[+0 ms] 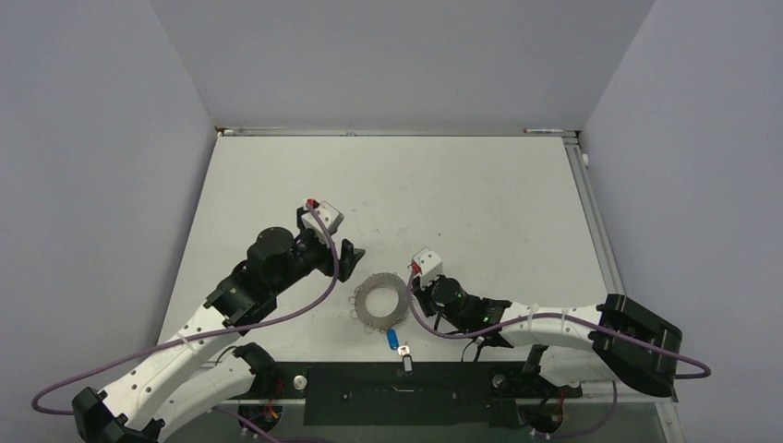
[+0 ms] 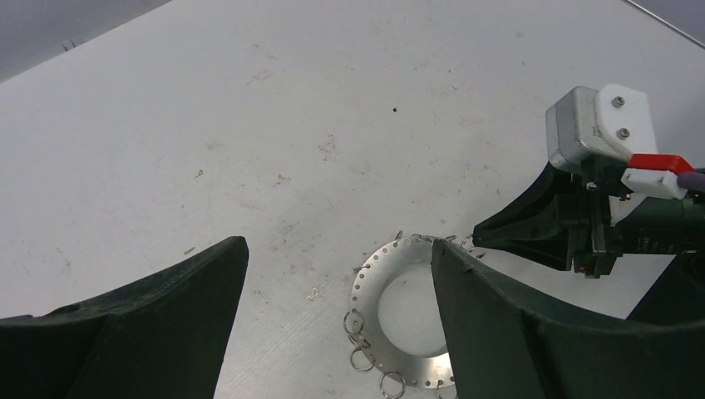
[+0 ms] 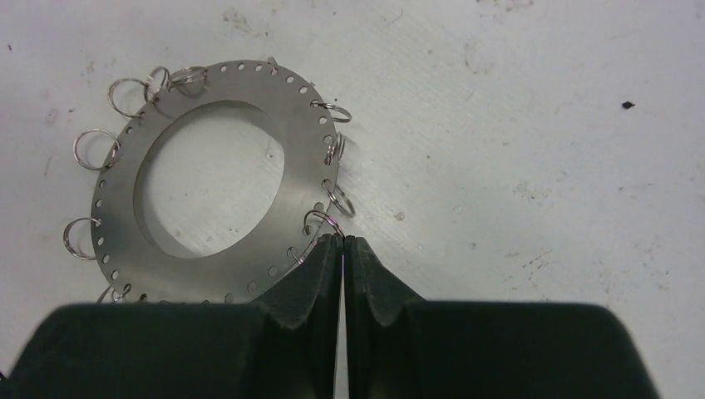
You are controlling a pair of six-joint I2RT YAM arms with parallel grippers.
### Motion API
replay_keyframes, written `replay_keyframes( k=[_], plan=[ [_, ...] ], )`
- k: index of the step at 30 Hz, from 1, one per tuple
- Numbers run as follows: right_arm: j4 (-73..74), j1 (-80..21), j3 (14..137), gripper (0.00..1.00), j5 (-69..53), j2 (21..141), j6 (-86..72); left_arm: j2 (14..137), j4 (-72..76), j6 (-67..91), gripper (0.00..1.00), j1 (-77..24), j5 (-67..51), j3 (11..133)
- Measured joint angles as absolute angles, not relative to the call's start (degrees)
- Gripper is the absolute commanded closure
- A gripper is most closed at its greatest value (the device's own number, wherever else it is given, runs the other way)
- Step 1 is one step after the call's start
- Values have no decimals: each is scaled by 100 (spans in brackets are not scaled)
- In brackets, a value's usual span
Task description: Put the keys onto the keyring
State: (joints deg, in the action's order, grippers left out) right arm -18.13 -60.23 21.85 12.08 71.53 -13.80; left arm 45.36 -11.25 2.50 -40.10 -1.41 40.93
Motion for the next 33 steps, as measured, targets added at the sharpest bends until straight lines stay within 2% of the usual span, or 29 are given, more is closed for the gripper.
replay_keyframes(
  k=[13, 18, 25, 29, 32, 33],
  plan=[
    [-2853, -6724, 1837, 95, 2268, 6348, -451, 4125, -915, 99, 21, -4007, -655, 3959],
    [-3413, -6871, 1754, 95, 2375, 6204, -3, 3916, -692, 78, 11, -4001, -1135, 3833],
    [-4451, -7135, 1481, 95, 2357, 6198, 637, 3557, -172, 80, 9, -3994, -1820, 3511],
    [-5046, -7258, 1385, 95, 2311, 5990, 978, 3398, 108, 82, 9, -3977, -1986, 3393],
    [-5325, -7332, 1385, 95, 2307, 6045, 1205, 3328, 263, 119, 13, -3964, -1994, 3330],
    [-5384, -7354, 1385, 95, 2307, 6060, 1273, 3306, 307, 132, 17, -3964, -1981, 3317]
  ],
)
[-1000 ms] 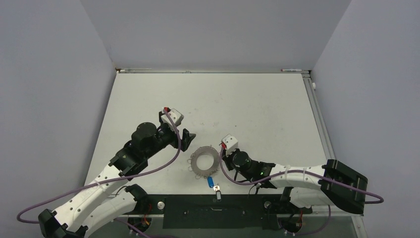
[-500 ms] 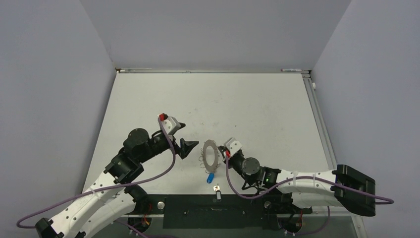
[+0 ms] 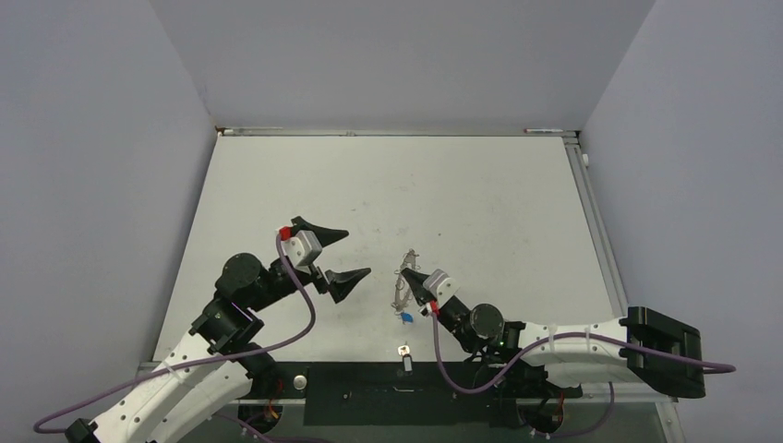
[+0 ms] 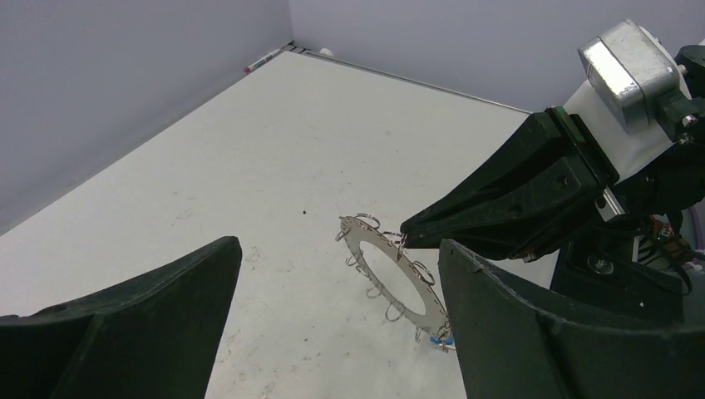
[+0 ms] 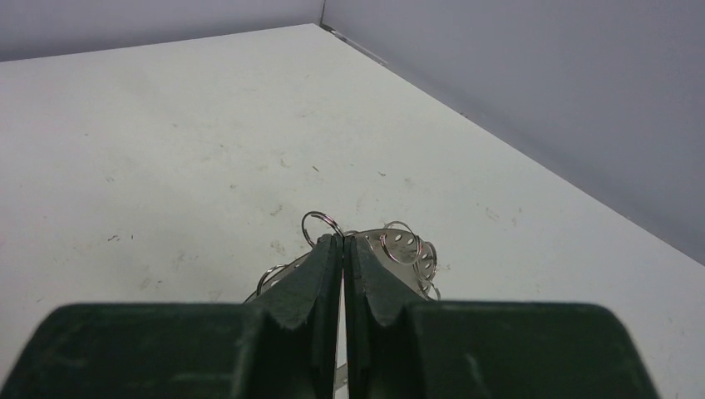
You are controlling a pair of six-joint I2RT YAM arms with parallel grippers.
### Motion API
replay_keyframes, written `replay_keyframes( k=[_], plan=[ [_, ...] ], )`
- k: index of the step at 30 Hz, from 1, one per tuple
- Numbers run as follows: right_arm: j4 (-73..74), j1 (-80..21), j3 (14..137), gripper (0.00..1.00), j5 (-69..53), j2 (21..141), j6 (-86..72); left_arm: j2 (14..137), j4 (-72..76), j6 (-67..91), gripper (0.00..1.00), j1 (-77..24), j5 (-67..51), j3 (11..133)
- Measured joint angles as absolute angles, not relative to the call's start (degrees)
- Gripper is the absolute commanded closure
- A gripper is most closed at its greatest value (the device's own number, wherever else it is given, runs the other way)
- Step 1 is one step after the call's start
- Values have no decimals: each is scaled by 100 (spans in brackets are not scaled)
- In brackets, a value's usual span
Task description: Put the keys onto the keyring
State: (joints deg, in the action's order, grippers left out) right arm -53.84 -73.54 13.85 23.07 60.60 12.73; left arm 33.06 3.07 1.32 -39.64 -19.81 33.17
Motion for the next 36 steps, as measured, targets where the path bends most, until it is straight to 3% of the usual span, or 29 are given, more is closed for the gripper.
replay_keyframes(
  k=[2, 5, 18, 31, 36],
  plan=[
    [-5457, -7384, 1387, 95, 2296, 6064, 1378, 3260, 357, 167, 30, -3959, -1942, 3304],
    [-5548, -7413, 1402, 95, 2265, 6064, 1485, 3181, 414, 235, 35, -3957, -1881, 3277],
    [-6077, -7437, 1835, 95, 1855, 5784, 1107, 2770, 1151, 231, 35, -3929, -3020, 2860],
    [-6685, -7459, 2062, 95, 1188, 5771, 211, 2867, 1863, 235, 63, -3868, -4150, 2720],
    [-6890, -7474, 2132, 95, 1013, 6014, -97, 2882, 1977, 233, 65, -3809, -4167, 2720]
  ],
)
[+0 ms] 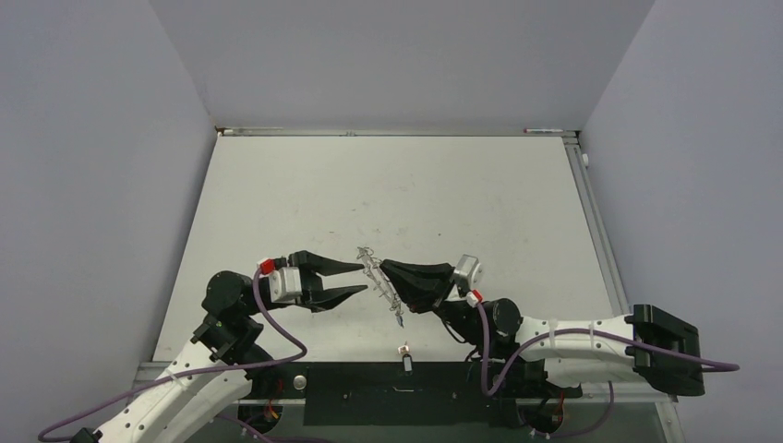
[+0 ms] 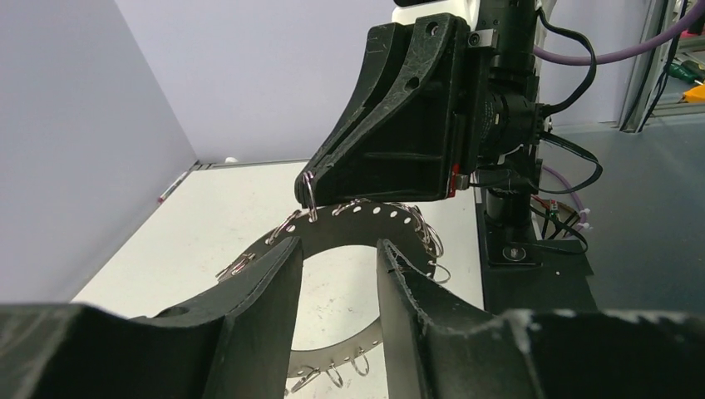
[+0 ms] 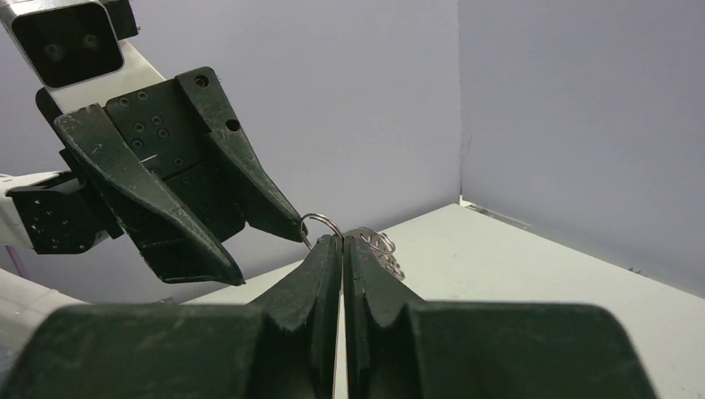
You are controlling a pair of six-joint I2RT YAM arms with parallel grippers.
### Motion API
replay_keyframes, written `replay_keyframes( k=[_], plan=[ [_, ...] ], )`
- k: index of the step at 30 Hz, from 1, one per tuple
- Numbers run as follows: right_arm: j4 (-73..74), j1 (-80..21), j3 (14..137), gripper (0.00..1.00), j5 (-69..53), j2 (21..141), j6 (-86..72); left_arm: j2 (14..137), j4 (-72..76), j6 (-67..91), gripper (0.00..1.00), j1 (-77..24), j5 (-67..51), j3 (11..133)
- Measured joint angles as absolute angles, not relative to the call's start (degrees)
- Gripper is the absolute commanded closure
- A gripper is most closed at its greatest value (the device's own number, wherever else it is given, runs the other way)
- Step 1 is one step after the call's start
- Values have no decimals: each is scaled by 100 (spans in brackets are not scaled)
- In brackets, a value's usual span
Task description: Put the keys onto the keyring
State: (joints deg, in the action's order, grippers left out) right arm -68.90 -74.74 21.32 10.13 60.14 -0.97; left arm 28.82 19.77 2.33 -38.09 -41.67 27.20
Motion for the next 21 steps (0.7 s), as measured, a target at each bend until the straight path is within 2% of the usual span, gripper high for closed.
replay_keyframes(
  k=[5, 12, 21],
  plan=[
    [-7120, -7513, 2233, 95, 941, 6307, -360, 2884, 2075, 239, 66, -3776, -4165, 2703],
    [-7290, -7546, 2257, 95, 871, 6469, -521, 2884, 2082, 252, 74, -3776, -4163, 2692],
    [-7426, -7548, 2320, 95, 843, 6578, -613, 2884, 2082, 235, 77, -3776, -4130, 2692]
  ],
)
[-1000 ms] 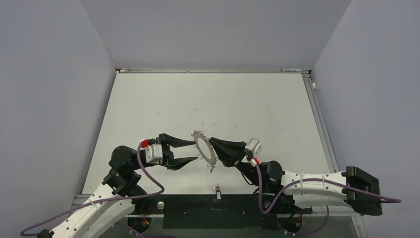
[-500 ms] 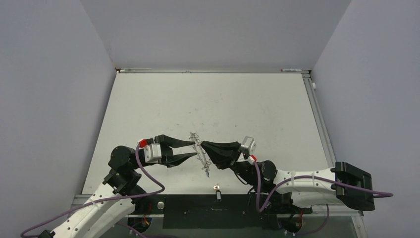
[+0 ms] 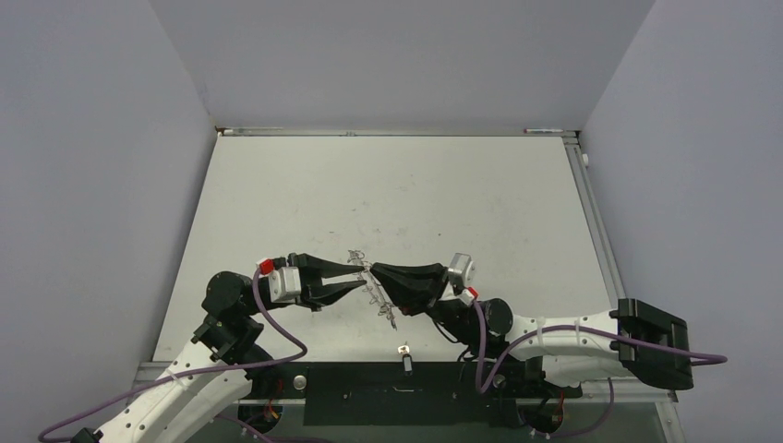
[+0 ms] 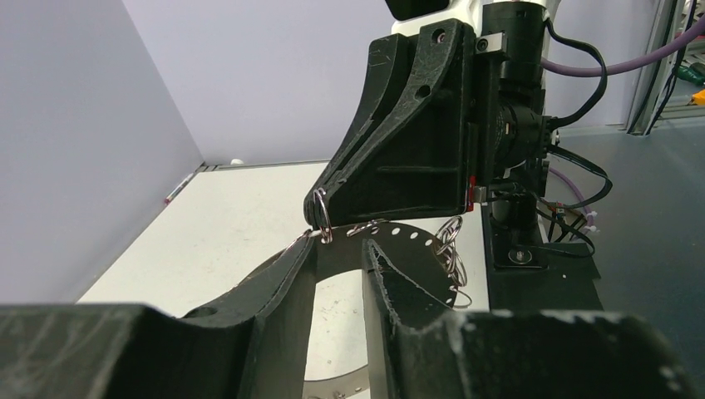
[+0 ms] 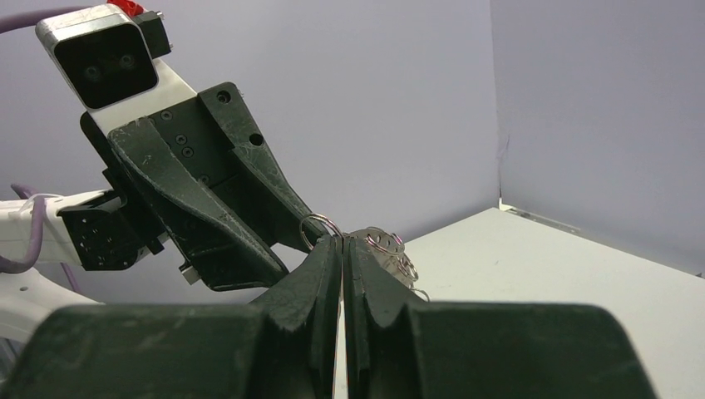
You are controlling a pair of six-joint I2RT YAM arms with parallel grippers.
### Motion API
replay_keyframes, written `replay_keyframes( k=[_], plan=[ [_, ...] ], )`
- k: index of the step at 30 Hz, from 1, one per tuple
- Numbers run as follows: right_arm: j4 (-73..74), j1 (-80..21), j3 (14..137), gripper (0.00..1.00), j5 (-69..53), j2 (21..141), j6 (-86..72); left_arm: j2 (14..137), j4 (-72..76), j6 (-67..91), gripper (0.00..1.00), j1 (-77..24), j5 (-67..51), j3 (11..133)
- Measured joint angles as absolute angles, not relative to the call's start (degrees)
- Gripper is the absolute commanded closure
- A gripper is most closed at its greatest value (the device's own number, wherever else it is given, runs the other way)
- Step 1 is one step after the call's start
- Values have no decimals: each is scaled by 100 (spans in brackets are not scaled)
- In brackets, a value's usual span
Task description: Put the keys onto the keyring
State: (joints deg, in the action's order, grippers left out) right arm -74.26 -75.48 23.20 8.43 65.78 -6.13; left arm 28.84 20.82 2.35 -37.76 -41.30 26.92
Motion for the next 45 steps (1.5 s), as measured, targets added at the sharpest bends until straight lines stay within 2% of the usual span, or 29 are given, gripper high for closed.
replay_keyframes(
  k=[15, 18, 20, 30, 36, 45],
  plan=[
    [-7505, -7620, 2327, 95, 829, 6709, -657, 2877, 2078, 228, 87, -3774, -4047, 2692],
    [-7546, -7623, 2327, 95, 832, 6729, -676, 2877, 2078, 228, 93, -3774, -4021, 2692],
    [-7557, -7623, 2327, 95, 829, 6731, -681, 2877, 2078, 228, 100, -3774, -3994, 2692],
    [-7712, -7623, 2327, 95, 891, 6851, -698, 2877, 1942, 202, 100, -3771, -3927, 2714],
    [-7570, -7651, 2327, 73, 989, 6820, -781, 2877, 1559, -99, 100, -3771, -3820, 2816],
    [-6158, -7697, 2429, 54, 1387, 5614, -480, 2912, 832, -440, 100, -3747, -3225, 2860]
  ],
)
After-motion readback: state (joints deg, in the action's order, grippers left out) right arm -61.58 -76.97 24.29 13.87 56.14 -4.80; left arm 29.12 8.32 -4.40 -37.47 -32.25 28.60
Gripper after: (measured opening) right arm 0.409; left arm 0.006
